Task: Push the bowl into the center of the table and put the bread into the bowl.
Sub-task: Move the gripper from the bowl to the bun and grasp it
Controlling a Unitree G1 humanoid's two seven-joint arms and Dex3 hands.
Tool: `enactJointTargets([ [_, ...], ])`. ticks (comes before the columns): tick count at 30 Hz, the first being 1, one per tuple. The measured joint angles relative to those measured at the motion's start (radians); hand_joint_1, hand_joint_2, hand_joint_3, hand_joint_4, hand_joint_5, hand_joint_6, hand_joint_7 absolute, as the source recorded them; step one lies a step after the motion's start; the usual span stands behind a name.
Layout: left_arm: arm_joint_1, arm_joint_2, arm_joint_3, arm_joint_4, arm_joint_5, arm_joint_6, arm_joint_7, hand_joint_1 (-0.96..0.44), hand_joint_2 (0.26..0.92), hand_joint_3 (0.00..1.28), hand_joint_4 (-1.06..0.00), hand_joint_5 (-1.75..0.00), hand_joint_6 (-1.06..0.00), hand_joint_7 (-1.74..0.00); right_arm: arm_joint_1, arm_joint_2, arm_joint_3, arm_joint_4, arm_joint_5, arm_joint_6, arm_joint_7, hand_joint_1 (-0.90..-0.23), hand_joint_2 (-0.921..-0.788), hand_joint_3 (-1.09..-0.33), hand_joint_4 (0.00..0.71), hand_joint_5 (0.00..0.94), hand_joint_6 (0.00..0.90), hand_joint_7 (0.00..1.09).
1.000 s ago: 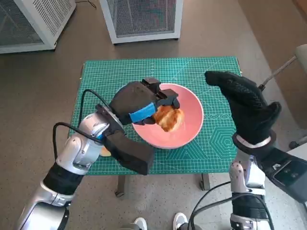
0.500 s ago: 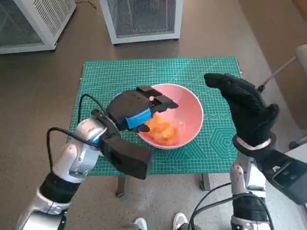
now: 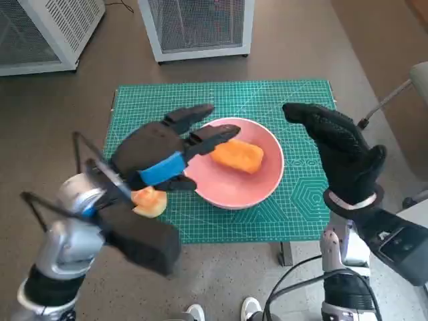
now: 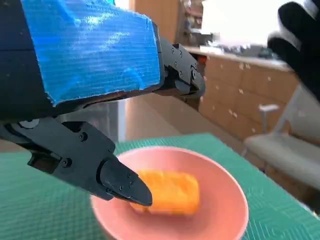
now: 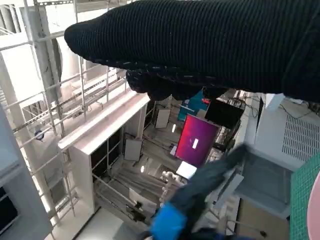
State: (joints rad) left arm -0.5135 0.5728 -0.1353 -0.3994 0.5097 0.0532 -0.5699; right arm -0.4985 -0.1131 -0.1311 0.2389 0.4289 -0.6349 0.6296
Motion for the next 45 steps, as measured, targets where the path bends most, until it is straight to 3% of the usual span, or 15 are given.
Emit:
enactJointTargets([
  [8, 0.079, 0.059, 0.118, -0.149, 0.011, 0.087, -0.018, -0.27, 0.777, 0.0, -0.11, 0.0, -0.29, -0.07, 0.001, 0.0, 0.001, 0.0, 0.0, 0.002, 0.0, -0.539, -0.921, -0.561, 0.37, 0.002, 0.06, 0.62],
  [20, 0.177, 0.119, 0.196, -0.253, -0.001, 0.212, -0.11, -0.18, 0.729, 0.0, -0.14, -0.01, -0.32, -0.07, -0.001, 0.001, 0.005, 0.002, 0.001, 0.015, 0.0, -0.543, -0.921, -0.56, 0.371, 0.002, 0.056, 0.63],
  [30, 0.244, 0.136, 0.204, -0.25, -0.04, 0.244, -0.143, -0.16, 0.723, 0.0, -0.15, -0.01, -0.32, -0.05, -0.004, 0.001, 0.008, 0.002, 0.01, 0.028, 0.005, -0.546, -0.921, -0.56, 0.371, 0.002, 0.052, 0.64],
  [45, 0.34, 0.132, 0.135, -0.192, 0.006, 0.245, -0.105, -0.21, 0.736, 0.0, -0.16, 0.0, -0.32, -0.02, -0.004, -0.002, 0.008, 0.001, 0.038, 0.042, 0.019, -0.528, -0.921, -0.563, 0.37, 0.001, 0.047, 0.65],
])
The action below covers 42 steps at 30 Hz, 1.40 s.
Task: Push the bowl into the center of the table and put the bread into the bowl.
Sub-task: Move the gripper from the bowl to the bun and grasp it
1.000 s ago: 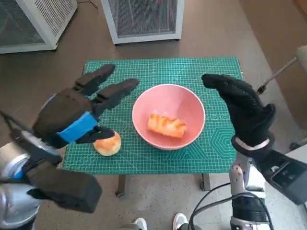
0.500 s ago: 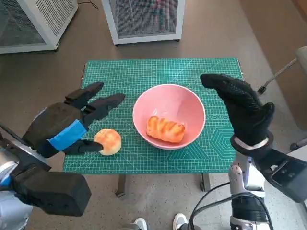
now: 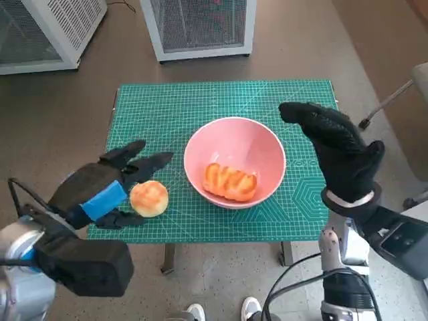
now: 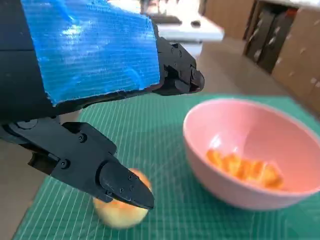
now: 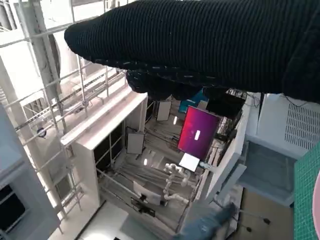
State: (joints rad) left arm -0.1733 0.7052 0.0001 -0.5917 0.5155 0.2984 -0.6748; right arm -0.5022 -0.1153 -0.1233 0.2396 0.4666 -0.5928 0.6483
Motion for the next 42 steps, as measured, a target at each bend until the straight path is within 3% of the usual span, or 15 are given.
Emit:
enactJointTargets([
  [15, -0.007, -0.043, -0.124, 0.202, 0.069, 0.0, 0.063, -0.02, 0.746, 0.0, -0.19, -0.01, -0.34, -0.01, 0.004, -0.003, -0.003, -0.014, -0.002, 0.011, 0.0, -0.536, -0.921, -0.562, 0.371, 0.001, 0.045, 0.65],
  [24, -0.066, -0.077, -0.203, 0.38, 0.115, 0.025, 0.085, 0.05, 0.756, 0.01, -0.23, -0.02, -0.35, -0.01, 0.007, -0.008, -0.007, -0.017, -0.002, 0.01, 0.0, -0.533, -0.921, -0.563, 0.37, 0.001, 0.044, 0.65],
  [29, -0.107, -0.093, -0.243, 0.484, 0.137, 0.024, 0.117, 0.07, 0.772, 0.01, -0.36, -0.04, -0.42, -0.03, 0.008, -0.009, -0.008, -0.018, -0.003, 0.009, 0.001, -0.531, -0.921, -0.565, 0.371, 0.001, 0.042, 0.65],
  [35, -0.139, -0.096, -0.278, 0.582, 0.183, 0.004, 0.185, 0.1, 0.839, 0.04, -0.65, -0.09, -0.68, -0.12, 0.008, -0.017, -0.01, -0.017, -0.003, 0.005, 0.001, -0.532, -0.921, -0.566, 0.371, 0.001, 0.042, 0.65],
  [36, -0.14, -0.096, -0.281, 0.592, 0.19, -0.004, 0.2, -0.06, 0.868, 0.07, -0.74, -0.15, -0.66, -0.54, 0.009, -0.018, -0.01, -0.017, -0.003, 0.004, 0.001, -0.531, -0.921, -0.566, 0.371, 0.001, 0.042, 0.65],
  [37, -0.143, -0.096, -0.284, 0.608, 0.194, -0.018, 0.219, -0.17, 0.887, 0.11, -0.76, -0.25, -0.63, -0.82, 0.009, -0.019, -0.01, -0.017, -0.003, 0.004, 0.0, -0.531, -0.921, -0.567, 0.371, 0.001, 0.042, 0.65],
  [40, -0.151, -0.095, -0.291, 0.649, 0.199, -0.067, 0.271, -0.05, 0.907, 0.08, -0.73, -0.82, -0.61, -1.1, 0.009, -0.02, -0.01, -0.017, -0.003, 0.004, 0.0, -0.53, -0.921, -0.567, 0.371, 0.001, 0.042, 0.65],
  [42, -0.158, -0.093, -0.294, 0.677, 0.2, -0.101, 0.302, -0.03, 0.909, 0.07, -0.74, -0.94, -0.61, -1.16, 0.009, -0.02, -0.01, -0.017, -0.003, 0.004, 0.0, -0.529, -0.921, -0.567, 0.372, 0.001, 0.042, 0.65],
])
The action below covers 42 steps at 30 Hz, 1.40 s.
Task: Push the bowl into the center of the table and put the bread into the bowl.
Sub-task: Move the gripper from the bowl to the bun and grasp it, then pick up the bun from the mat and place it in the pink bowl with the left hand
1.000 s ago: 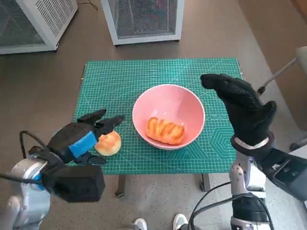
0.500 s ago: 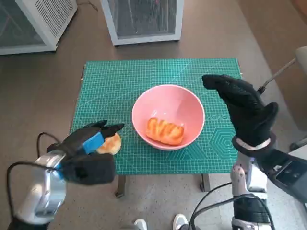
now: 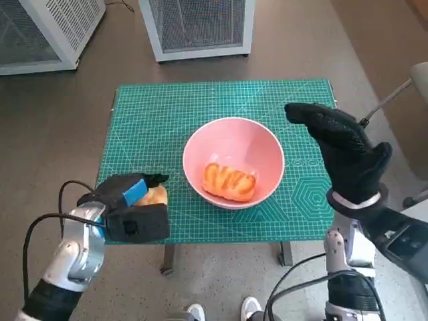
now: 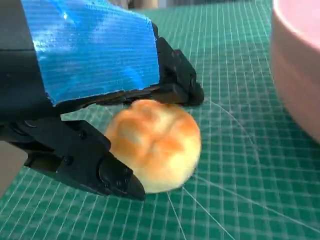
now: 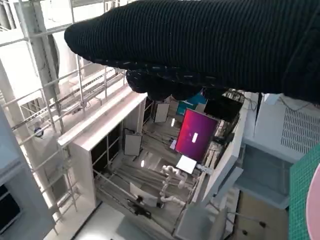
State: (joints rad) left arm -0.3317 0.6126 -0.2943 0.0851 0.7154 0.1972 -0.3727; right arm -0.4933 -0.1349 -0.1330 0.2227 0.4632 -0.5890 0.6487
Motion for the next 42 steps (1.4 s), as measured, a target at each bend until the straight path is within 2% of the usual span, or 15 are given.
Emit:
enactJointTargets([
  [4, -0.009, 0.011, 0.0, 0.036, -0.001, -0.05, 0.035, 0.0, 0.914, 0.07, -0.73, -1.05, -0.61, -1.21, 0.001, 0.0, 0.001, 0.0, 0.0, 0.0, 0.0, -0.527, -0.921, -0.57, 0.373, 0.002, 0.041, 0.65],
  [8, -0.008, 0.023, 0.005, 0.024, -0.008, -0.055, 0.015, 0.0, 0.918, 0.06, -0.72, -1.09, -0.61, -1.22, 0.004, 0.0, 0.002, 0.0, 0.0, 0.0, 0.0, -0.529, -0.921, -0.571, 0.372, 0.001, 0.039, 0.66],
  [15, 0.027, 0.046, 0.065, -0.139, -0.036, -0.019, -0.064, 0.0, 0.92, 0.06, -0.7, -1.1, -0.63, -1.22, 0.005, 0.001, 0.003, -0.001, 0.0, 0.0, 0.0, -0.537, -0.921, -0.573, 0.371, 0.0, 0.034, 0.66],
  [32, 0.028, 0.049, 0.215, -0.457, -0.101, 0.025, -0.107, 0.0, 0.913, 0.02, -0.78, -1.03, -0.67, -1.15, 0.005, 0.003, 0.011, 0.003, 0.005, 0.009, 0.002, -0.546, -0.921, -0.571, 0.376, 0.003, 0.025, 0.68],
  [42, -0.067, 0.005, 0.199, -0.572, -0.09, 0.063, -0.132, 0.0, 0.913, 0.02, -0.8, -1.02, -0.66, -1.16, 0.002, 0.003, 0.01, 0.017, 0.007, 0.016, 0.014, -0.546, -0.921, -0.572, 0.375, 0.002, 0.02, 0.68],
])
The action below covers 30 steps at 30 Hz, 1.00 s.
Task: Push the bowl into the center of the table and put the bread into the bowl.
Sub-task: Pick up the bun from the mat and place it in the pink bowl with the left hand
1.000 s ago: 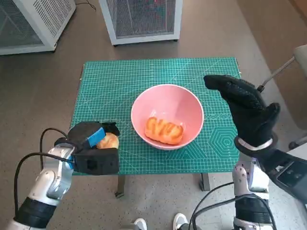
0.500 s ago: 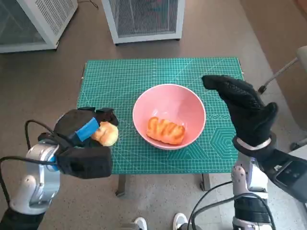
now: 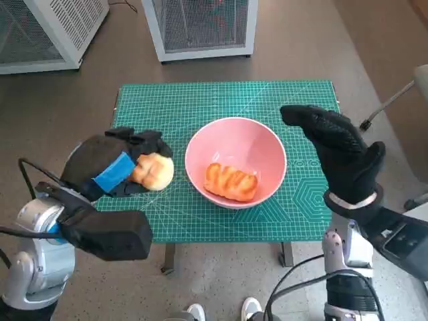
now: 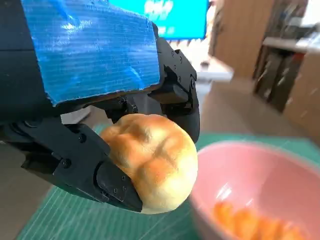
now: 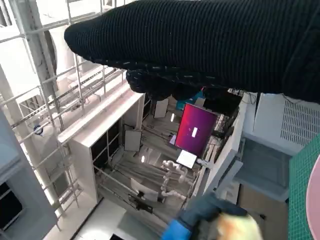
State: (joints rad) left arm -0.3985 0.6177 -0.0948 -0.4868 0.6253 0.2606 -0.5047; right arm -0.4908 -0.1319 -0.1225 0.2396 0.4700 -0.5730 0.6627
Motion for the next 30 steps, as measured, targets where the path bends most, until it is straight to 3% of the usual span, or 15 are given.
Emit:
enactJointTargets([
  [12, -0.113, -0.056, -0.093, 0.006, 0.008, -0.074, 0.001, 0.0, 0.91, 0.02, -0.81, -1.06, -0.66, -1.11, -0.007, 0.003, -0.005, 0.026, 0.001, -0.001, 0.013, -0.541, -0.921, -0.578, 0.373, 0.001, 0.012, 0.69],
  [19, -0.273, -0.167, -0.242, 0.278, 0.093, -0.197, 0.106, 0.0, 0.913, 0.03, -0.79, -1.15, -0.67, -1.03, -0.012, 0.006, -0.006, 0.03, 0.007, -0.003, 0.024, -0.549, -0.921, -0.579, 0.371, 0.0, 0.006, 0.7],
  [30, -0.422, -0.276, -0.337, 0.593, 0.131, -0.29, 0.174, 0.0, 0.914, 0.04, -0.78, -1.04, -0.62, -1.2, -0.008, -0.001, -0.025, 0.031, 0.019, -0.002, 0.038, -0.548, -0.921, -0.571, 0.374, 0.002, 0.01, 0.7],
])
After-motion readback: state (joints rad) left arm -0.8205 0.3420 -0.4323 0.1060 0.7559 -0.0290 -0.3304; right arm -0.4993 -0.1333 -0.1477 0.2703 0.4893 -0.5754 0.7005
